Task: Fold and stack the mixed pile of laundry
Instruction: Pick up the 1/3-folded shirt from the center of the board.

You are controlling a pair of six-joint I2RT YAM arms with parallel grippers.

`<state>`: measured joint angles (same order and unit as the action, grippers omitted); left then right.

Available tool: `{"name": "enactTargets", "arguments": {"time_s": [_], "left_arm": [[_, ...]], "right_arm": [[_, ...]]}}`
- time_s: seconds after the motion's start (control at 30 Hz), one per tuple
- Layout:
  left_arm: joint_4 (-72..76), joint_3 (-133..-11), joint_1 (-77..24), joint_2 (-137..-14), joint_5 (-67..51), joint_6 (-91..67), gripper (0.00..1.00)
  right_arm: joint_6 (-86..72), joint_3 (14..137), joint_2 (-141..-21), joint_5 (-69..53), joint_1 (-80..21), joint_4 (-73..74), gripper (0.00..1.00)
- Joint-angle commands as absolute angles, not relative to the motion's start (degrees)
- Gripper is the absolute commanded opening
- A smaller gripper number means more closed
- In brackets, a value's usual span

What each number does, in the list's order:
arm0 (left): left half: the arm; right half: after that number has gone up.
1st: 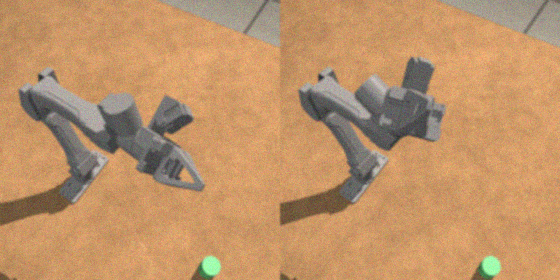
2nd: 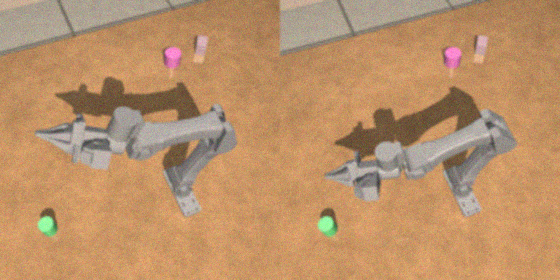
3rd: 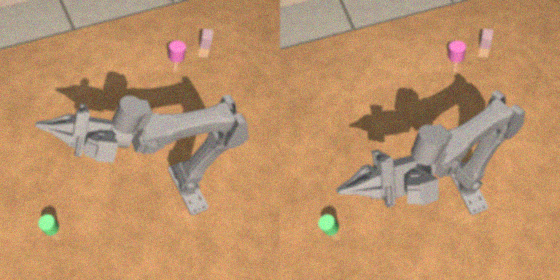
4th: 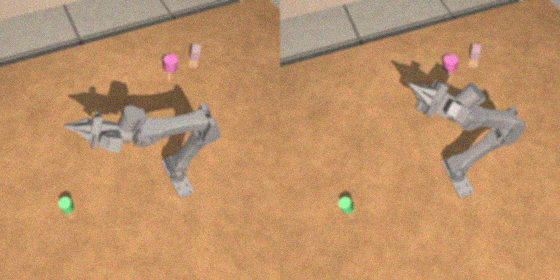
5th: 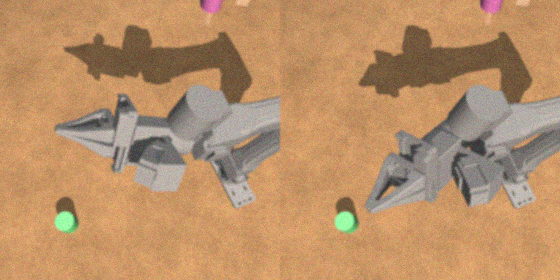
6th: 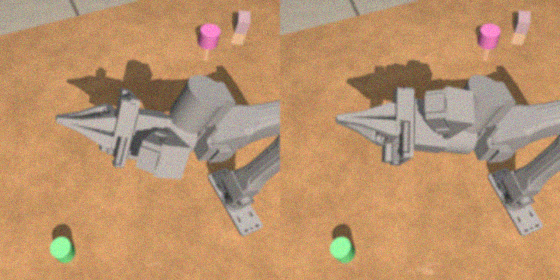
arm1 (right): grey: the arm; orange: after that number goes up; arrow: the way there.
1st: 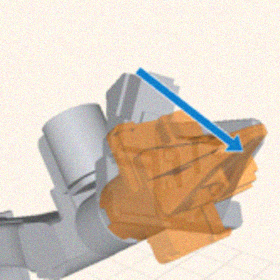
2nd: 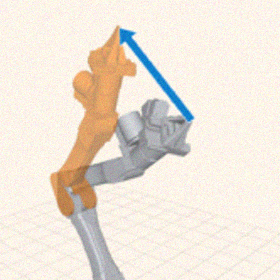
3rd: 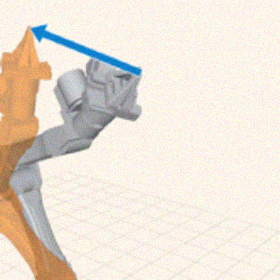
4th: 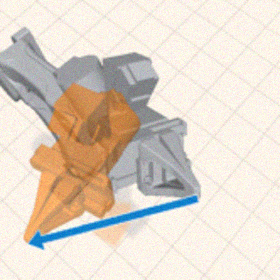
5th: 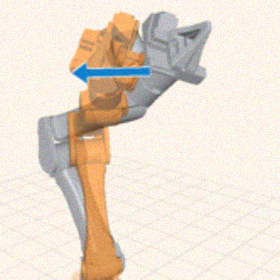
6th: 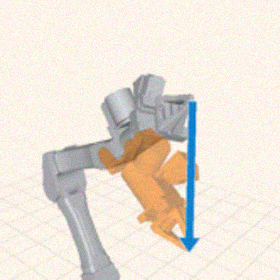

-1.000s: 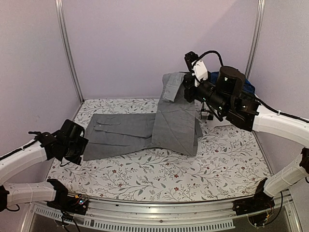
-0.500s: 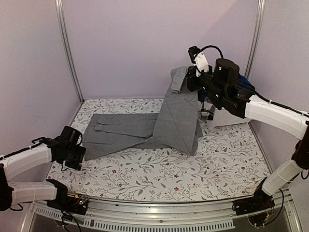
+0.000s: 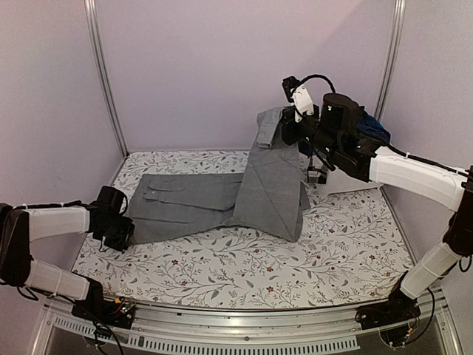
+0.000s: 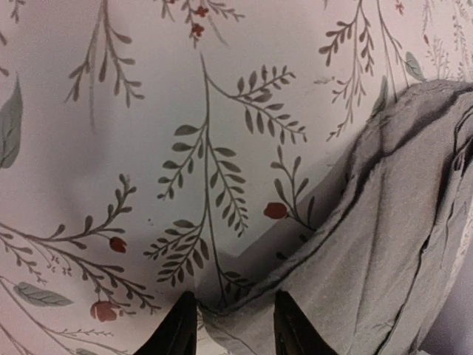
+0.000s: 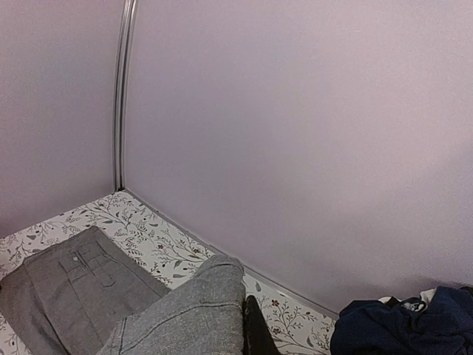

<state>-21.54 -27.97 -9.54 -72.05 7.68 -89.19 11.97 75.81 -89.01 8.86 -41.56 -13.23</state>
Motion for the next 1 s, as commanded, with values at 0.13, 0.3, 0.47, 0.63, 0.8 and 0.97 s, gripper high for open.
{"name": "enactTargets", "arguments": {"time_s": [0.13, 0.3, 0.47, 0.63, 0.8, 0.97], "left_arm": [[-20.2, -28.0, -7.2, -77.7, 3.9, -85.2, 0.1], [-21.9, -29.5, -7.3, -73.5, 4.7, -84.2, 0.0], [-26.0, -33.0, -7.3, -67.4, 7.1, -83.8, 0.0], [-26.1, -37.9, -7.2, -68.6, 9.4, -80.6, 0.0], [-20.3, -41.0, -6.1, -75.5, 7.3, -78.0, 0.0], [-16.1, -45.3, -4.9, -82.6, 6.1, -75.7, 0.0]], "right_arm": [[11.8, 77.6, -88.9, 9.6, -41.1, -13.9, 0.0], [12.3, 78.2, -89.1, 9.3, -40.9, -13.8, 0.0], [12.9, 78.9, -89.3, 8.9, -40.1, -14.0, 0.0], [13.6, 81.3, -90.7, 7.2, -38.5, -14.6, 0.0], [15.3, 84.7, -94.4, 5.2, -37.7, -14.9, 0.0], [17.9, 85.6, -98.2, 3.9, -37.4, -16.3, 0.0]]}}
